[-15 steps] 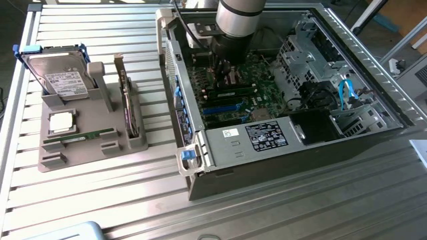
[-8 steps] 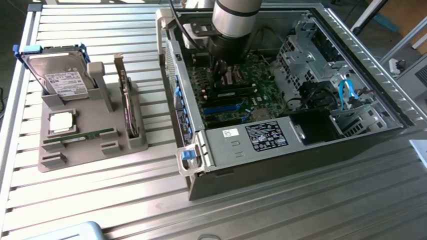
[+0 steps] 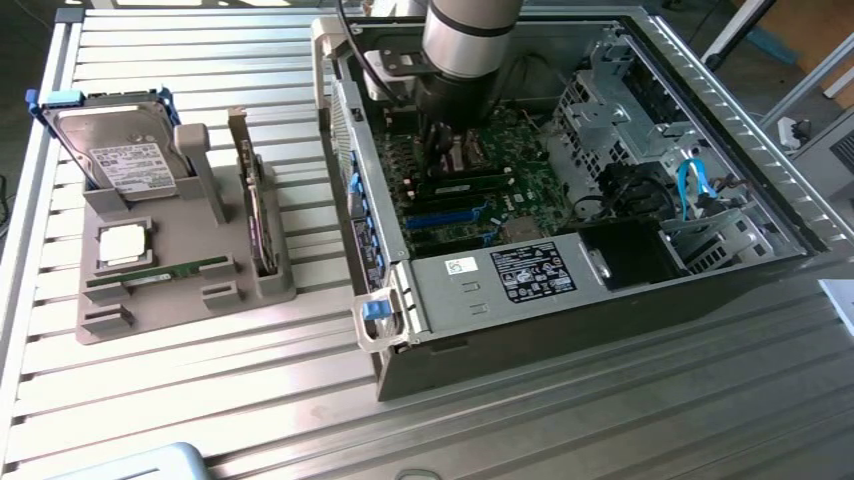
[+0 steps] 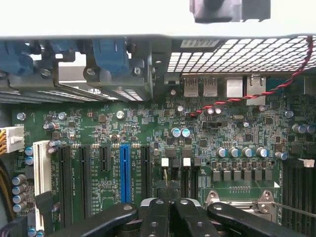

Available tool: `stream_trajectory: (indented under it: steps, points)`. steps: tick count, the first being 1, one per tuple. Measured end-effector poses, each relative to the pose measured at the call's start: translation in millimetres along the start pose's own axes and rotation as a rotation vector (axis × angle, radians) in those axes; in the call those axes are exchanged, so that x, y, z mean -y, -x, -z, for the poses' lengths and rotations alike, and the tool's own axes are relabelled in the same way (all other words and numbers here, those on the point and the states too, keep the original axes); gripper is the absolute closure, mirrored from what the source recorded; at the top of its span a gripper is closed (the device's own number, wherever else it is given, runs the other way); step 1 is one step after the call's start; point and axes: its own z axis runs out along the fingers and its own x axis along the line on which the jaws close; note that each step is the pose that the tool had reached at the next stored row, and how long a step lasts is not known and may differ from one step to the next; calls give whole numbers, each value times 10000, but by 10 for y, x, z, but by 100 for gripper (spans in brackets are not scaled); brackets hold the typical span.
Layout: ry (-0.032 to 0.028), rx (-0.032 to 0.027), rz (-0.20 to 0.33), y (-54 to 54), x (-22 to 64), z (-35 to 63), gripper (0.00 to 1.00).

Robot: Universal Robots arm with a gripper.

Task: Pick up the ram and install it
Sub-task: 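Press down the ram until it locks into place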

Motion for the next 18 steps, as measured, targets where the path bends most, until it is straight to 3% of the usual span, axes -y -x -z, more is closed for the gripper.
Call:
stream_trajectory:
  steps: [18]
  points:
    - [-2,0,0,-12,-5,-37,89]
